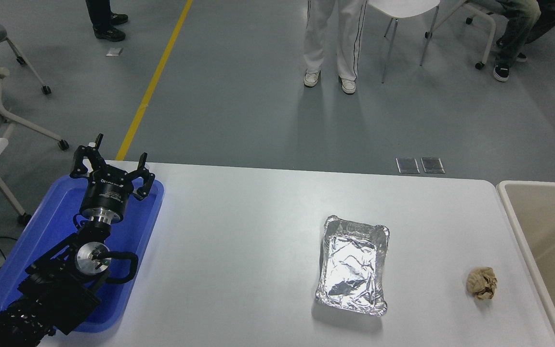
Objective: Pick up paper cup place in dustbin
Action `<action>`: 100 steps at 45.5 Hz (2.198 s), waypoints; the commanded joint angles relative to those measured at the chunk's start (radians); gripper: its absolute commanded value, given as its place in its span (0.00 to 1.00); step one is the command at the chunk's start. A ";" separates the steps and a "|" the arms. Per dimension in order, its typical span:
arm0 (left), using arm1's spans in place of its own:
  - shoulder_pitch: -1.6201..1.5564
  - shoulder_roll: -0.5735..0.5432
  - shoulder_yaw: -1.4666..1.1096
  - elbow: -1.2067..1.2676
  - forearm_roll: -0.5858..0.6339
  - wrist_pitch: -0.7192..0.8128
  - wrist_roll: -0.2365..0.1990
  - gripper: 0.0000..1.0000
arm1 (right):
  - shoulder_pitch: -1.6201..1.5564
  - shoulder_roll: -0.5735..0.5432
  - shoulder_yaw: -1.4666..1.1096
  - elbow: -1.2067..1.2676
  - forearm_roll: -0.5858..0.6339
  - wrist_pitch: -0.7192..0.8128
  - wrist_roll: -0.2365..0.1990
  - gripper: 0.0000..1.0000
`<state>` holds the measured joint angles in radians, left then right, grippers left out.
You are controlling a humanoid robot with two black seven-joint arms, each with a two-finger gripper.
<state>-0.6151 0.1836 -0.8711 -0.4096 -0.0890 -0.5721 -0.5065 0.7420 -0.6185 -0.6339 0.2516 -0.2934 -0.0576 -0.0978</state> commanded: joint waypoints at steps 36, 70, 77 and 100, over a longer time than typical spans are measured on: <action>-0.002 0.000 0.000 0.000 0.000 0.000 0.000 1.00 | 0.247 -0.227 0.022 0.489 0.000 0.013 0.000 1.00; -0.002 -0.001 0.000 0.000 0.000 0.000 0.000 1.00 | 0.908 -0.228 -0.481 0.830 -0.006 0.602 0.000 1.00; -0.002 0.000 0.000 0.000 0.000 0.000 0.000 1.00 | 1.080 -0.169 -0.553 0.833 -0.010 0.834 0.000 1.00; 0.000 0.000 0.001 0.002 0.000 0.001 0.000 1.00 | 1.467 0.022 -0.618 1.035 -0.013 0.843 0.000 1.00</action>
<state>-0.6164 0.1839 -0.8700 -0.4097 -0.0890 -0.5722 -0.5062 2.0125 -0.6774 -1.2289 1.1738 -0.3034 0.7552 -0.0980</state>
